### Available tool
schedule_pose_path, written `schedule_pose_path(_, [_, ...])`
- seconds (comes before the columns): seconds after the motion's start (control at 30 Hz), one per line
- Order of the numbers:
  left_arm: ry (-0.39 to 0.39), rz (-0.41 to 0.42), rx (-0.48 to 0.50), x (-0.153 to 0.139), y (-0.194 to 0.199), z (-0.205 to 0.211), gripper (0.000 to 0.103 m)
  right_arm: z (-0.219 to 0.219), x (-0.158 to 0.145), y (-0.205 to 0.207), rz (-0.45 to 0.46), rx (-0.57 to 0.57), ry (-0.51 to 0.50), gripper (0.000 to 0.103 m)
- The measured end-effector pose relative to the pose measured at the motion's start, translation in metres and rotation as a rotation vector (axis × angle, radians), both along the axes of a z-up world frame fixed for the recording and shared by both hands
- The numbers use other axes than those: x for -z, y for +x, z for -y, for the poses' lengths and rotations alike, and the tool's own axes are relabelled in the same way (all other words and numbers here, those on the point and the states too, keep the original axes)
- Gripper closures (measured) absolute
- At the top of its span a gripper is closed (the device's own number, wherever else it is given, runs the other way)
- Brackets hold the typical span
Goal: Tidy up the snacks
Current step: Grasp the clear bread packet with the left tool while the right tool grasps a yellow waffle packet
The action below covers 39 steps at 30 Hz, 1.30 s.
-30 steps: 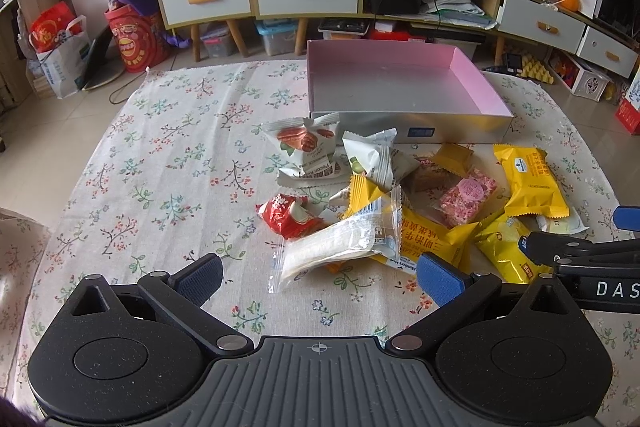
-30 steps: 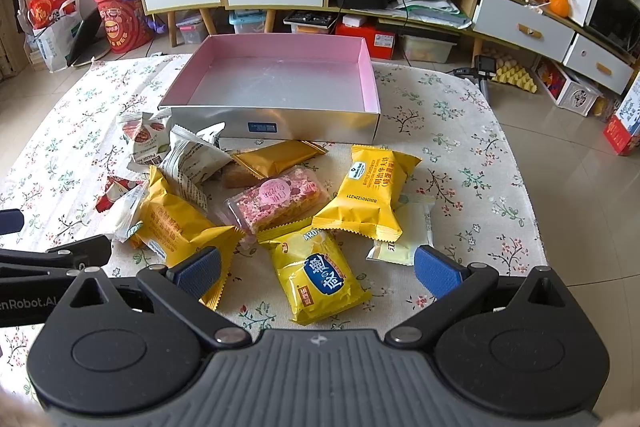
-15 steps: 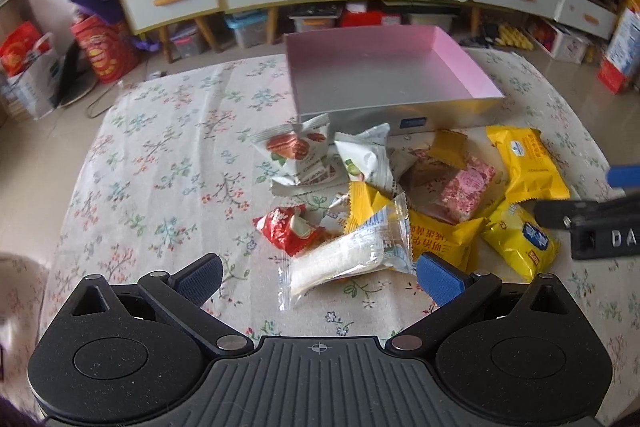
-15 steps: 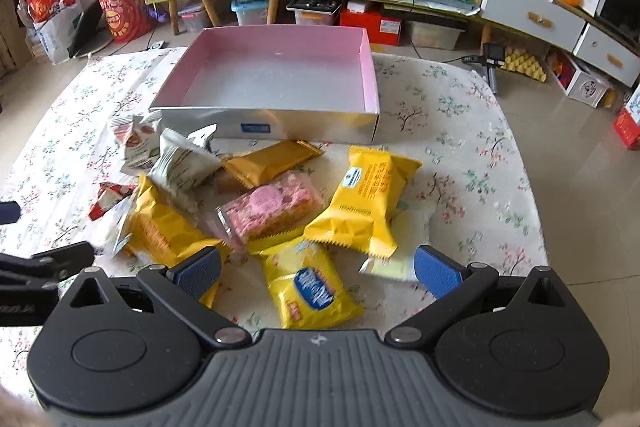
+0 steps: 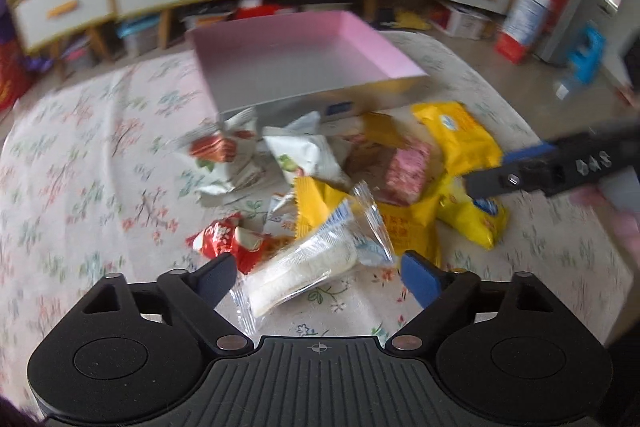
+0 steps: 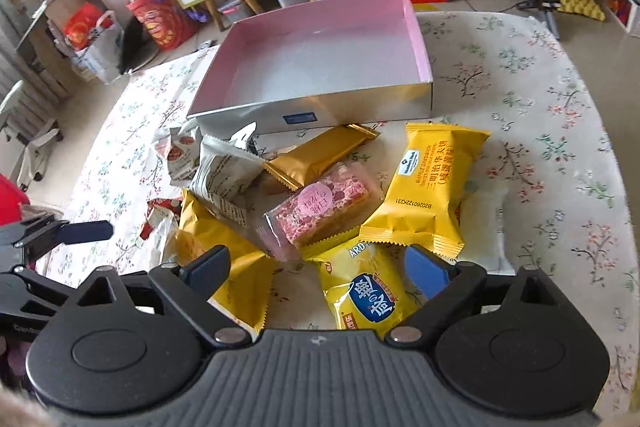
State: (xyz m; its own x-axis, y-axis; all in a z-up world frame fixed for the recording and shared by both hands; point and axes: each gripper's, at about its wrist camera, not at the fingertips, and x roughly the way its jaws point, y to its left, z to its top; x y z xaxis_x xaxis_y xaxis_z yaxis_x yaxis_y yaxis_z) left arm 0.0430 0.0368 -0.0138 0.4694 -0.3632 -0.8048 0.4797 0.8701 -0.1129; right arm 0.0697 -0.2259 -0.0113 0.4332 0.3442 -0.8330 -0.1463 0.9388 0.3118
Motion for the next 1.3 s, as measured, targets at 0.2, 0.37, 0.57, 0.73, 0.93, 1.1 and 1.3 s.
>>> schedule_pose_path(0.2, [0.084,0.075,0.127,0.015,-0.012,0.004,0.047,-0.023,0.001,-0.008,0.041,-0.138,-0.032,0.028])
schedule_pose_path(0.37, [0.093,0.131,0.178,0.021,-0.015,0.004,0.054,-0.054,-0.005,-0.018,0.122,-0.289,-0.088,0.033])
schedule_pose_path(0.57, [0.099,0.182,0.181,0.029,-0.011,0.004,0.062,-0.079,0.003,-0.03,0.237,-0.432,-0.248,0.037])
schedule_pose_path(0.73, [0.123,0.183,0.174,0.033,-0.01,0.005,0.065,-0.086,0.008,-0.034,0.278,-0.46,-0.312,0.036])
schedule_pose_path(0.93, [0.114,0.169,0.137,0.03,-0.008,0.001,0.069,-0.097,0.012,-0.033,0.323,-0.49,-0.366,0.033])
schedule_pose_path(1.1, [0.1,0.136,0.088,0.026,-0.004,-0.001,0.073,-0.108,0.016,-0.036,0.357,-0.535,-0.43,0.021])
schedule_pose_path(1.3, [0.064,0.091,-0.003,0.02,0.002,-0.009,0.08,-0.119,0.022,-0.035,0.376,-0.571,-0.464,0.03])
